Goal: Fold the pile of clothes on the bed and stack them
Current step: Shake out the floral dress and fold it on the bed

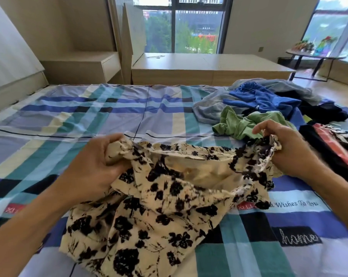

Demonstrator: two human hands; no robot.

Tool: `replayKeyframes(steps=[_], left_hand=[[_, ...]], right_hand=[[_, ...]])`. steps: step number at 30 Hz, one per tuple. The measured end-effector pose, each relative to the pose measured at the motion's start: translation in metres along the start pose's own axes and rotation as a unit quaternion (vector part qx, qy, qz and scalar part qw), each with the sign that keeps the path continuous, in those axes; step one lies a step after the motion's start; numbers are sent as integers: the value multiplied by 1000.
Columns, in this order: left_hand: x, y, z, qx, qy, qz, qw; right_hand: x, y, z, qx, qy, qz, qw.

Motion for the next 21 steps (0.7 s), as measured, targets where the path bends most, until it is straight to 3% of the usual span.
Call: replayKeyframes(steps=[5,12,18,21], left_hand=[[-22,6,1,-14,-80,-72,994],[-24,8,-7,-54,-96,-247,963],[-10,-22,-9,0,-59,-97,994],[6,-30,-11,17,22,-52,998]], right_hand=[[-16,-6,-1,17,-74,-1,997],[-19,-14,-6,71,-107,138,982],[-4,0,-5,75,-115,260,956],[4,4,-5,82,-143,355,920]])
Point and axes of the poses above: each hand's wrist, its own z-axis towards the middle knuckle, its own x-axis out of the palm, y = z × x, the point moved 9 cm from there along z, towards the middle knuckle, and after that the axes turned 6 degrees about y, right-handed, at the moved point
